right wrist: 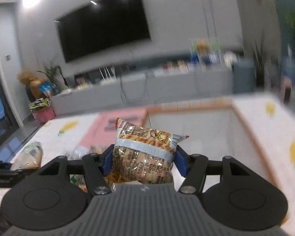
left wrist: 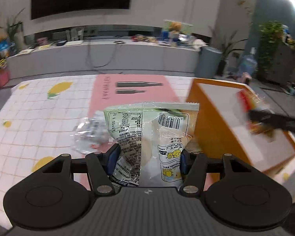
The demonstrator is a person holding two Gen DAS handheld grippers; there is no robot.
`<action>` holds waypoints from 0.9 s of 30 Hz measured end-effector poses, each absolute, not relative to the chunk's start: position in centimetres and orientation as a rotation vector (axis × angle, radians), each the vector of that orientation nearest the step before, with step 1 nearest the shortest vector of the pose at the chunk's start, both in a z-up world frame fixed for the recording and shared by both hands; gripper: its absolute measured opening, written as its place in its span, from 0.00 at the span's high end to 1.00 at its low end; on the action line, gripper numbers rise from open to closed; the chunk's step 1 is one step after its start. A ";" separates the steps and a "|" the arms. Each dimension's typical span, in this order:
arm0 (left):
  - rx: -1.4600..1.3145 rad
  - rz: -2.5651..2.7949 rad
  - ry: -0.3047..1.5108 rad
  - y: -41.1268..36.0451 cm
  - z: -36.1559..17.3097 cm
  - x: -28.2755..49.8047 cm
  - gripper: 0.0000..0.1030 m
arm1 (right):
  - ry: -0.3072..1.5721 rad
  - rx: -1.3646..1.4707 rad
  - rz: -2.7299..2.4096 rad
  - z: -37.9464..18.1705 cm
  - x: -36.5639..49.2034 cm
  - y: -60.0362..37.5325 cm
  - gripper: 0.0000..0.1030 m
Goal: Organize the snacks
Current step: 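Drop the chip bag into the box with the right gripper while the left grasps the green bag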
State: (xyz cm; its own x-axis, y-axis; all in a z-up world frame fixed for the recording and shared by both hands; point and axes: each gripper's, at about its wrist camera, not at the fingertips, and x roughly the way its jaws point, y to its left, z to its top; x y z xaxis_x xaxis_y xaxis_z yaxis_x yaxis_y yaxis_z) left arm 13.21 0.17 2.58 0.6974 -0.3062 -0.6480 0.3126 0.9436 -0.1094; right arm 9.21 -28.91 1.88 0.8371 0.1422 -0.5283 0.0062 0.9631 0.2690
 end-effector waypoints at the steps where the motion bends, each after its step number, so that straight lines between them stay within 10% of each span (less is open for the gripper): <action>1: 0.006 -0.362 0.722 -0.1 2.5 13.2 0.35 | 0.611 0.265 0.063 1.4 9.8 -28.6 0.41; 27: -0.018 -0.420 0.781 -1.1 0.6 13.6 0.36 | 0.723 0.318 0.034 0.6 14.3 -29.0 0.40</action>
State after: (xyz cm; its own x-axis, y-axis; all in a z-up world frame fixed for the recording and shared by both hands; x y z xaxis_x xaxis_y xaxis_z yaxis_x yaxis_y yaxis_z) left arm 13.62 -1.07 0.57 0.6319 -0.3733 -0.6793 0.3603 0.9174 -0.1690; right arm 14.31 -28.97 0.60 0.7515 0.1401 -0.6446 0.0784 0.9513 0.2981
